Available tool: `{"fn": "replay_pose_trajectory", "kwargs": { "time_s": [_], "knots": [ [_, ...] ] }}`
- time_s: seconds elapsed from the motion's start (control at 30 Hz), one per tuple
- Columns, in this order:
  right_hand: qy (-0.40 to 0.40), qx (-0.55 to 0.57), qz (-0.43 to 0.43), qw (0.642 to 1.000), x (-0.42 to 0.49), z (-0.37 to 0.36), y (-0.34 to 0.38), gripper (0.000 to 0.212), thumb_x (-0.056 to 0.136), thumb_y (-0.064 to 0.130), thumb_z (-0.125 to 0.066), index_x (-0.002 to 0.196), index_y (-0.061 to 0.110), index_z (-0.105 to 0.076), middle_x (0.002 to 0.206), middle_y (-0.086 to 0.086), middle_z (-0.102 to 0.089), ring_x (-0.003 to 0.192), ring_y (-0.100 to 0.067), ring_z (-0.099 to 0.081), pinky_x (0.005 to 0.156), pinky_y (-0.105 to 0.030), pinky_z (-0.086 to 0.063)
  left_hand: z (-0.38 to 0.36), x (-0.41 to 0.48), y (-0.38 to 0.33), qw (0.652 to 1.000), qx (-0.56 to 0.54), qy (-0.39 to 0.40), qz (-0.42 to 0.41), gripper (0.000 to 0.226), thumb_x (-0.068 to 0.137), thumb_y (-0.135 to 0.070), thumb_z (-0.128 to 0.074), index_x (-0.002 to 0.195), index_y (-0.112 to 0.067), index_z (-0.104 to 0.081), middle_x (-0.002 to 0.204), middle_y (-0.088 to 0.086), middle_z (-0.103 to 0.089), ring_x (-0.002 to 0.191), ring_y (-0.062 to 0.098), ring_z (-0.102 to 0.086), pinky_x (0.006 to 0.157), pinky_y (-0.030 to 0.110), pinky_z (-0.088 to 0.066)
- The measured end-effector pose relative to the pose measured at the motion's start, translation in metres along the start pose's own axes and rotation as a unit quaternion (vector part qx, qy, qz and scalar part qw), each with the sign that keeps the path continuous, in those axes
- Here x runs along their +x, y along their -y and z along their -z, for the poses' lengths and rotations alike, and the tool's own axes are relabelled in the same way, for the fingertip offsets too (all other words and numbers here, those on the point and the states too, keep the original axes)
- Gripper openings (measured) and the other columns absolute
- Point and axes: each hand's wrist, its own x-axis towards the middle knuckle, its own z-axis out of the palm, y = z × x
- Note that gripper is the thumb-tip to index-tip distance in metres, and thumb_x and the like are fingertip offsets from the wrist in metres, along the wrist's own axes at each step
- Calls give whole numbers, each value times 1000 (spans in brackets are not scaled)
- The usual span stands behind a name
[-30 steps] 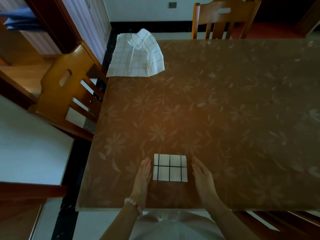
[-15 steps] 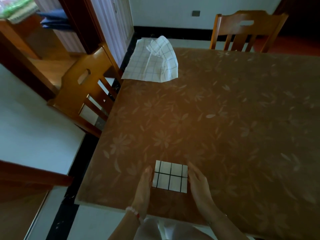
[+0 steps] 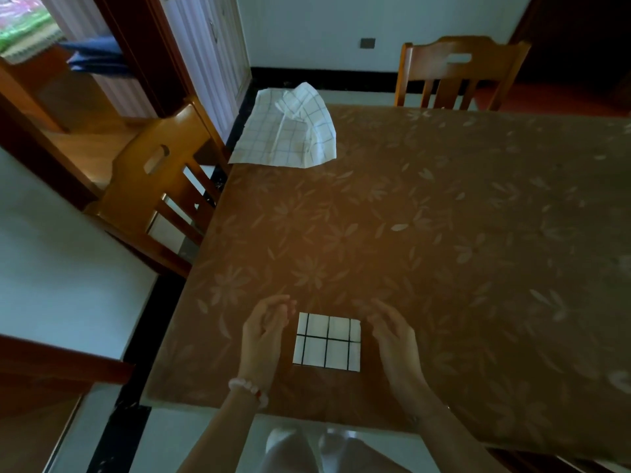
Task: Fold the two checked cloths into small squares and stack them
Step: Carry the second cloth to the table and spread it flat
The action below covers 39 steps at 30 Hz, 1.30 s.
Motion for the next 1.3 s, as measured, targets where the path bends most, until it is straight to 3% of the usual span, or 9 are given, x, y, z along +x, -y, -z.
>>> {"fn": "replay_pose_trajectory", "kwargs": {
  "time_s": [0.07, 0.17, 0.3, 0.47, 0.63, 0.77, 1.0, 1.13, 1.3],
  "knots": [
    [-10, -1, 16, 1000, -4, 0, 7, 20, 93, 16, -53, 98, 32, -63, 104, 10, -67, 98, -4, -61, 86, -24, -48, 2, 5, -12, 1000, 7, 17, -6, 15, 91, -5, -54, 93, -13, -65, 87, 2, -71, 87, 17, -67, 78, 26, -53],
    [-6, -7, 40, 999, -15, -10, 21, 11, 92, 15, -55, 98, 17, -63, 90, 5, -68, 83, -7, -64, 66, -14, -49, 13, 8, -28, 998, 40, 33, -46, 15, 92, -5, -52, 87, -11, -64, 75, 2, -67, 71, 6, -64, 66, 14, -51],
    [11, -4, 69, 998, -35, -45, 43, 7, 91, 16, -56, 87, 15, -62, 81, 0, -66, 70, -6, -61, 57, -12, -46, 51, 11, -51, 997, 26, 14, -75, 16, 93, -10, -51, 86, -9, -65, 70, 3, -65, 68, 10, -63, 65, 17, -51],
    [32, 35, 84, 995, -69, -113, 73, 13, 90, 17, -58, 80, 13, -65, 79, -1, -67, 75, -11, -62, 69, -19, -48, 133, 7, -74, 997, -3, 4, -72, 19, 94, -14, -50, 81, -11, -65, 70, 6, -64, 69, 16, -63, 69, 27, -52],
    [31, 56, 108, 992, -98, -189, 101, 15, 91, 17, -57, 82, 10, -66, 77, -1, -67, 71, -6, -61, 63, -14, -47, 226, 7, -88, 996, -4, 10, -88, 17, 93, -14, -53, 87, -8, -67, 77, 13, -66, 76, 19, -65, 76, 29, -53],
    [44, 69, 115, 990, -115, -239, 121, 16, 91, 16, -56, 81, 9, -66, 71, 1, -66, 66, -4, -62, 58, -11, -46, 277, 10, -99, 996, -12, -9, -92, 17, 92, -16, -54, 87, -10, -68, 75, 6, -66, 79, 21, -65, 78, 29, -54],
    [76, 101, 114, 985, -118, -292, 154, 16, 91, 18, -56, 82, 12, -68, 76, -4, -68, 79, -16, -64, 78, -30, -51, 331, 30, -115, 993, -31, -29, -108, 15, 93, -12, -52, 87, -8, -65, 73, 4, -66, 76, 18, -64, 81, 35, -53],
    [81, 112, 107, 985, -95, -313, 173, 18, 92, 18, -54, 86, 9, -68, 81, -6, -68, 82, -15, -64, 76, -25, -49, 348, 57, -124, 991, -55, -39, -119, 17, 92, -8, -53, 82, -12, -66, 66, -1, -68, 67, 12, -65, 74, 28, -55],
    [92, 140, 105, 980, -57, -348, 200, 19, 93, 17, -52, 82, 11, -67, 81, -5, -68, 89, -20, -65, 86, -31, -49, 361, 114, -148, 990, -67, -19, -126, 20, 94, -7, -48, 81, -9, -64, 58, -6, -66, 59, 3, -63, 64, 16, -54]
  ]
}}
